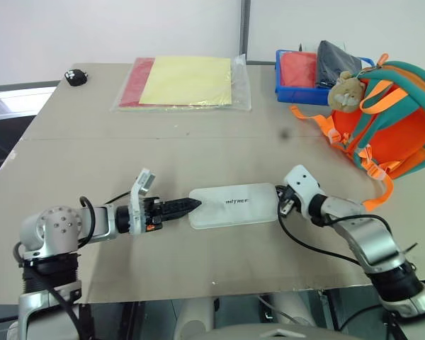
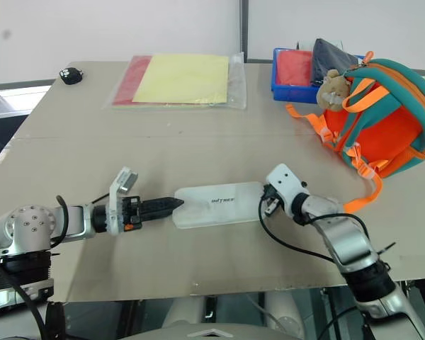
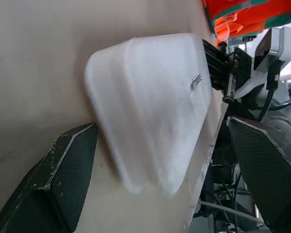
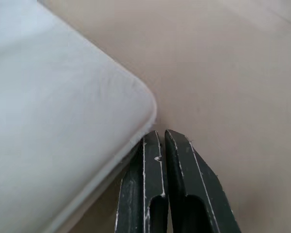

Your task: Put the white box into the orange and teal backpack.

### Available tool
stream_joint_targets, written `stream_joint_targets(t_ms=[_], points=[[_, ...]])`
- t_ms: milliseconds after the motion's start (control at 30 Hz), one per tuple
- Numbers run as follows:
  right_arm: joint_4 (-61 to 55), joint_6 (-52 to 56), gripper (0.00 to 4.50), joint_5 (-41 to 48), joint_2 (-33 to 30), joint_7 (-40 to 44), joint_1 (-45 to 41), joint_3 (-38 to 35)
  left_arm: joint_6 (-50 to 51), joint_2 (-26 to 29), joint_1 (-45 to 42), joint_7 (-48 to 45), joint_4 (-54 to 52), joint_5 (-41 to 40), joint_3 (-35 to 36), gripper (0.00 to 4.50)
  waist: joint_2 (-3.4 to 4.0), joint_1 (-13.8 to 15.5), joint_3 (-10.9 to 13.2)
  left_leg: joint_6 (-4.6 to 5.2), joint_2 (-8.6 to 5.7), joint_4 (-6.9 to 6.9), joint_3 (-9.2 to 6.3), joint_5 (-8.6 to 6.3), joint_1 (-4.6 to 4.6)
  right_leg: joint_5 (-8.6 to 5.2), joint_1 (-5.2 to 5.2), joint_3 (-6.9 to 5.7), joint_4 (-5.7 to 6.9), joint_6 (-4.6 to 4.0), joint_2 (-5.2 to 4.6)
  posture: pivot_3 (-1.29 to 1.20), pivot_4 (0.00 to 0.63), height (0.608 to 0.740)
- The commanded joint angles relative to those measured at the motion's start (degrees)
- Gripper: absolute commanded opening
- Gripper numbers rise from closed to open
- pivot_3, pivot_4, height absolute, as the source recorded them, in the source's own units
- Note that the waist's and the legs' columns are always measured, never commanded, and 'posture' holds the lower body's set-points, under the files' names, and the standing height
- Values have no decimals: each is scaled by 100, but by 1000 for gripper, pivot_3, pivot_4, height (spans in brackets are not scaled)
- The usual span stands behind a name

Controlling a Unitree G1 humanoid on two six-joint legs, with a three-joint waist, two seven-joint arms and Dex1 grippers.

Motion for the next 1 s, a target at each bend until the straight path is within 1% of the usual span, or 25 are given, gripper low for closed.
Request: stream_joint_targets(t_ms=[33,233,333,400,433,467,500,533,567,600,633,667,733,767,800,833,867,900,933,1000], points=[[31,-133,0,-34,187,102,-94,188,154,-232,13,145,63,126,-332,4372,3,21,-4,0,0,1,0,0,-1,0,0,0,0,0,0,0,150,740],[-25,-146,0,-58,320,128,30,118,289,-737,-13,398,-55,66,-98,4372,10,54,-13,-1,-11,2,-1,0,-7,0,5,0,-4,2,-14,0,150,740],[-184,-144,0,21,365,46,149,-116,341,-939,30,588,-157,42,134,3630,12,55,-15,0,-12,3,-4,0,-7,0,6,-3,-4,2,-14,0,150,740],[-374,0,0,189,389,10,240,-442,401,-991,61,663,-215,-3,281,2776,12,49,-15,0,-12,3,-5,0,-9,0,6,-3,-4,2,-14,0,150,740],[-479,69,0,263,357,24,280,-594,416,-1004,65,693,-246,-24,328,2290,11,50,-14,-1,-12,2,-6,0,-10,0,5,-5,-4,2,-14,0,150,740],[-673,145,0,376,276,71,349,-785,423,-1034,61,734,-272,-35,395,1898,9,54,-14,0,-12,2,-7,0,-13,1,4,-6,-4,3,-14,0,150,740],[-828,185,247,425,216,42,396,-972,423,-1074,46,777,-278,-52,467,1443,10,61,-14,-1,-12,3,-11,0,-15,1,5,-10,-4,3,-14,0,150,740],[-969,234,519,469,163,-13,436,-1166,422,-1105,36,813,-282,-79,525,1118,11,63,-14,0,-12,4,-12,0,-16,1,5,-11,-5,3,-14,0,150,740],[-1119,321,826,549,97,-25,488,-1335,421,-1128,30,837,-293,-87,562,973,11,55,-13,-1,-12,4,-11,0,-15,1,5,-10,-5,3,-15,0,150,740],[-1273,343,1136,609,22,-15,562,-1477,403,-1152,37,853,-317,-93,590,963,11,51,-14,0,-12,4,-10,0,-15,1,5,-10,-6,3,-16,0,150,740],[-1384,367,1753,661,-35,3,614,-1561,393,-1170,43,865,-337,-94,608,963,9,51,-15,0,-13,5,-10,0,-14,-1,5,-10,-6,1,-16,0,150,740],[-1523,463,2147,747,-41,-38,668,-1698,345,-1204,55,869,-356,-108,645,963,8,48,-16,0,-13,5,-10,0,-13,-1,6,-10,-6,1,-15,0,150,740],[-2025,861,2744,1050,25,-289,785,-2330,190,-1373,-7,941,-386,-205,840,963,9,48,-14,0,-12,5,-10,0,-12,-1,5,-11,-5,0,-15,0,150,740],[-2334,1180,3303,1323,201,-550,761,-2834,33,-1469,-47,973,-435,-245,918,963,9,49,-14,0,-11,4,-11,0,-13,-1,4,-11,-5,0,-14,0,150,740],[-2537,1402,3409,1519,322,-734,733,-3165,-65,-1533,-74,1001,-473,-268,967,963,11,47,-12,0,-11,4,-11,0,-14,-1,4,-12,-5,0,-14,0,150,740],[-2769,1755,3609,1627,404,-998,676,-3574,-252,-1712,-223,1142,-469,-352,1097,963,12,50,-12,0,-9,3,-13,0,-17,0,3,-11,-5,1,-14,0,150,740],[-2932,2039,4137,1706,449,-1192,629,-3846,-381,-1842,-328,1262,-461,-424,1191,962,12,62,-11,0,-10,5,-13,0,-17,0,3,-10,-5,2,-14,0,150,740],[-3016,2305,4495,1745,551,-1447,532,-4095,-483,-1949,-399,1388,-458,-458,1254,940,8,68,-9,0,-11,5,-15,0,-20,0,3,-12,-5,2,-15,0,150,740],[-3096,2593,4500,1802,668,-1700,406,-4360,-615,-2011,-428,1462,-498,-428,1242,940,8,67,-10,0,-11,7,-15,0,-21,0,3,-13,-6,0,-16,0,150,740],[-3208,2994,4500,1775,647,-1993,238,-4651,-788,-2141,-508,1658,-470,-409,1266,940,11,58,-8,0,-11,6,-13,0,-20,-1,3,-12,-7,0,-15,0,150,740]])
